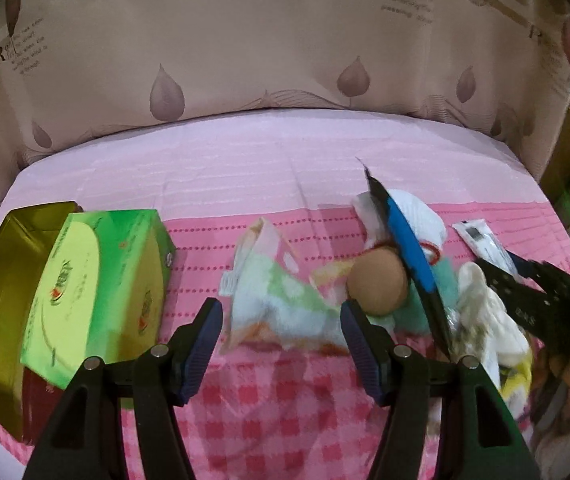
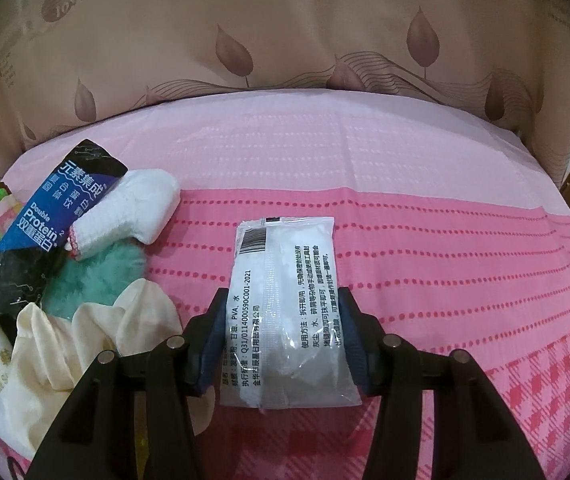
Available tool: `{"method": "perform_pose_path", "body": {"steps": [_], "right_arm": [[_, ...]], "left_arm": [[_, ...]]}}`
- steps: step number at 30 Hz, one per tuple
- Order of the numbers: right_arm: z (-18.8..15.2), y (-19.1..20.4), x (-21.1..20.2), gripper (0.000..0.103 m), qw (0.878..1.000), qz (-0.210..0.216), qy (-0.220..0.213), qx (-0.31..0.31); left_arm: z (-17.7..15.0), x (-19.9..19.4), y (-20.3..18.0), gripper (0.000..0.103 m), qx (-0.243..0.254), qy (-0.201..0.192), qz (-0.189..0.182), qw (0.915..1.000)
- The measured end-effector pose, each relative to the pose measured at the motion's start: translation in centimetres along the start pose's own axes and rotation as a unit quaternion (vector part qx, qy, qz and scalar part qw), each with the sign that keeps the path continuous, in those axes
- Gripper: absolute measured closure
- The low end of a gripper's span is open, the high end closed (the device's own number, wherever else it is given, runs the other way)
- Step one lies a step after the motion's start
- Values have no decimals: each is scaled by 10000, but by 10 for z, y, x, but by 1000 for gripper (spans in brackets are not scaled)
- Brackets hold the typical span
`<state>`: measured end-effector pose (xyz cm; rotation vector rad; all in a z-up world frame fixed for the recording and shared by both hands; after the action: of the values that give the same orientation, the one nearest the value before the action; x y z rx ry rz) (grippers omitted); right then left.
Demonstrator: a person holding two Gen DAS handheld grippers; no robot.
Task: Organize soft objects
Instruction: 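Grasp the white wet-wipe packet with the right gripper while the left gripper grasps the striped towel, then carry the striped towel with the left gripper into the gold tin and release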
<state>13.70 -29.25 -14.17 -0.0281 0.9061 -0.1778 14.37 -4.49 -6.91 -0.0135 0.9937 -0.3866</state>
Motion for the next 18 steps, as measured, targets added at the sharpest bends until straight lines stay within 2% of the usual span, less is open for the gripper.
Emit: {"method": "perform_pose_path", "body": {"steps": [4,10,11,12,13,15,18], "right_arm": [[-1,0,-1,54,10000,-5,-5,-8],[-2,-1,-1,53,10000,-20,-5,-26],[-3,-1,-1,53,10000,-22,-5,-28],[-3,-1,-1,53,10000,-22,-6,-27],[-3,-1,-1,53,10000,-23,-6,-29],[-3,-1,-2,53,10000,-19,-6,-24],[-3,-1,-1,53,10000,-42,-7,-44]], "left_arm": [[9,20,5,40,-125,83,48,9999],[14,47,15,40,-471,278,-146,9984],[14,49,16,49,-537,289,-196,9979],[13,50,17,61,-594,269,-289,9975],[13,49,18,64,-639,241,-402,9969],[13,50,18,71,-658,293,-387,9967],[14,45,16,73,-623,232,-357,9971]]}}
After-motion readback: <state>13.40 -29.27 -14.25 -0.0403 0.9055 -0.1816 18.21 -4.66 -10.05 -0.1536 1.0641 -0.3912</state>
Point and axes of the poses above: each gripper's, at about its wrist camera, not at the fingertips, and x roughly the way its jaws point, y to its left, z to its top, the point moved 1 cm from there along x, roughly the way its jaws point, and after that the axes turned 10 degrees about -z, right-handed, at the moved point
